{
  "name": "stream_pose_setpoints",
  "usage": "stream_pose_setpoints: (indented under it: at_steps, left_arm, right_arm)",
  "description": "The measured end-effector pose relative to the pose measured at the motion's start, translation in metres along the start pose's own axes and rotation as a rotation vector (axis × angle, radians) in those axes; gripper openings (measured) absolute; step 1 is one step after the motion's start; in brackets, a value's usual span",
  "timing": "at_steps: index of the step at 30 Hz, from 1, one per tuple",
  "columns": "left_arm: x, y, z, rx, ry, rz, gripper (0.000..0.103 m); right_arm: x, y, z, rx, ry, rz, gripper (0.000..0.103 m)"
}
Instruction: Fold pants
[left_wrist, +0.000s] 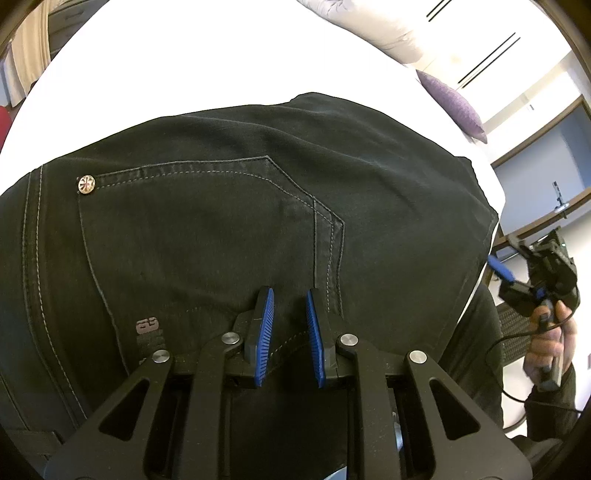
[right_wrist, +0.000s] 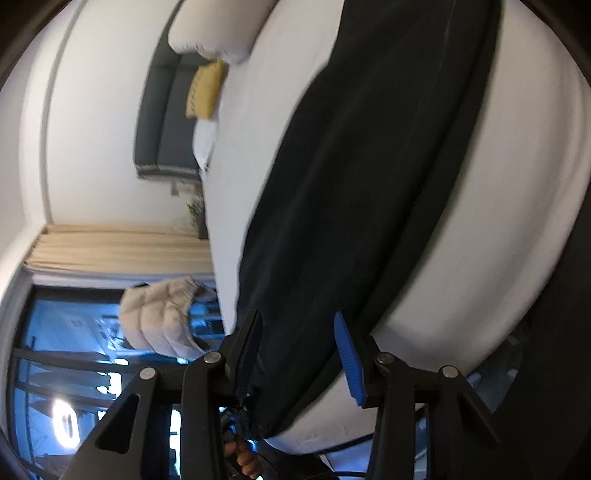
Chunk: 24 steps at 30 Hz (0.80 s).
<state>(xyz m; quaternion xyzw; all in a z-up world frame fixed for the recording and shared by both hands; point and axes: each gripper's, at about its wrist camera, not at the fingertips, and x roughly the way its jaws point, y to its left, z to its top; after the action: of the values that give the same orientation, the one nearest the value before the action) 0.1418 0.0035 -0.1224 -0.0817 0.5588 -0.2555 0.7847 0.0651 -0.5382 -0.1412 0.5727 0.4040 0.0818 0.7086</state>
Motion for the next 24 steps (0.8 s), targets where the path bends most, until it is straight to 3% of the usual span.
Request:
stream_pose_setpoints:
  at_steps: [9, 18, 20, 21, 24]
  left_arm:
    - [-0.005, 0.003, -0.001, 0.001, -0.006, -0.004, 0.018]
    - [-0.006, 0.001, 0.001, 0.003, -0.004, -0.002, 0.018]
    - [-0.007, 0.000, 0.001, 0.004, -0.005, 0.001, 0.018]
    - [-0.007, -0.001, 0.001, 0.006, -0.005, 0.003, 0.018]
    - [-0.007, -0.003, 0.002, 0.010, 0.001, 0.002, 0.018]
  right_arm:
    - [0.012, -0.005, -0.003, 0.053, 0.027, -0.046, 0.045]
    - [0.038, -0.009, -0.006, 0.131, 0.068, 0.028, 0.045]
    - [0.045, -0.008, -0.008, 0.121, 0.086, 0.036, 0.025]
    - [0.050, -0.007, -0.009, 0.106, 0.105, 0.027, 0.010]
    - [0.055, -0.007, -0.013, 0.085, 0.099, -0.001, 0.004]
